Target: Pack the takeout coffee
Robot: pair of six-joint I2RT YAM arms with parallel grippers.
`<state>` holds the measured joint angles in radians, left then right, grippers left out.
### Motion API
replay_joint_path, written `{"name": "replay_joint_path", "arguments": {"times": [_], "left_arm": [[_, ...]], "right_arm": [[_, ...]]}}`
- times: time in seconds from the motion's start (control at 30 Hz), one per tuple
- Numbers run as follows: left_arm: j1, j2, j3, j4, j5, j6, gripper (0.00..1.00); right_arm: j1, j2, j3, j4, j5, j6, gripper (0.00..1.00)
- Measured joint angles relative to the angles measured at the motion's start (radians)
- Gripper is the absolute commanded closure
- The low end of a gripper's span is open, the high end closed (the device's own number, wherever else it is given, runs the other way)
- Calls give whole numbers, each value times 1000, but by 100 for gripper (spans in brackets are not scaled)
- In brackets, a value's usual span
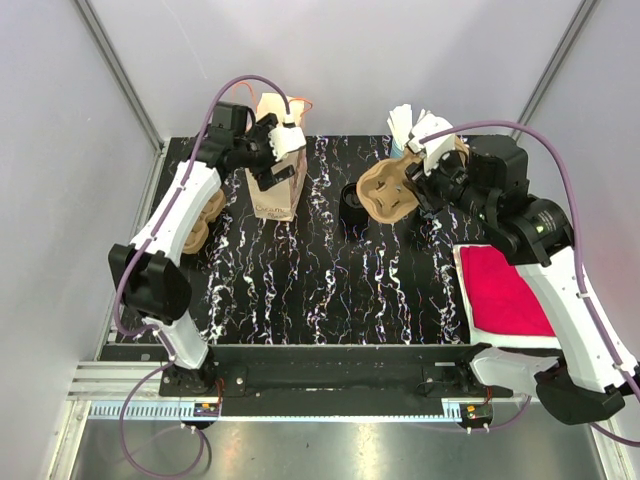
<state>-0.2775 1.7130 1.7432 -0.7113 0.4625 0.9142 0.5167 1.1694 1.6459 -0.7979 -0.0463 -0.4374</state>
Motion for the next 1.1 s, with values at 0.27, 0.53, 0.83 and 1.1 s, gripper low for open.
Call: {"name": "replay_joint_path", "arguments": {"times": [0.27,0.53,0.83,1.1], "left_arm": [[0,43,42,-4,-12,32,76],[0,42,44,-7,-9,32,85],[-13,-41,6,-92,10,51,91],[-69,-224,-98,-158,48,46,91]], "right_arm": [[0,-6,-28,0,-1,-1,65],[0,-3,-30,0,-8,-3,64],[0,23,-24,-2,-16,-4,65],[0,43,16,-4,-25,-3,65]]}}
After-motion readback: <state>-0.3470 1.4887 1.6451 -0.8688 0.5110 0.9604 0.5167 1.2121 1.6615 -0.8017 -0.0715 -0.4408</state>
